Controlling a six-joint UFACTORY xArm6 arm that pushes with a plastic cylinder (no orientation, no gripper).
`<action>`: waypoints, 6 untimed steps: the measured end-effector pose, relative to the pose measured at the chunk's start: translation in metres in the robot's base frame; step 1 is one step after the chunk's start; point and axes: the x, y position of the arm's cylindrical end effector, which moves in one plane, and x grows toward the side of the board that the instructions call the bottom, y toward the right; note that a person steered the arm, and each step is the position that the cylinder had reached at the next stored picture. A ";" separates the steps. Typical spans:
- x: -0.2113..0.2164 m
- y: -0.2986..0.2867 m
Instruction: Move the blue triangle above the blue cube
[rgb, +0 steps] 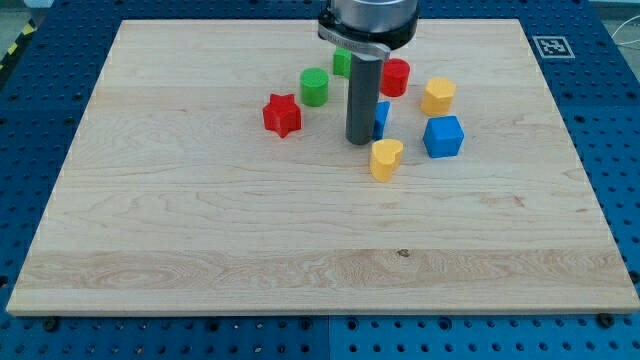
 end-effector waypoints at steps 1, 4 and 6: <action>-0.020 0.000; -0.066 0.022; -0.066 0.038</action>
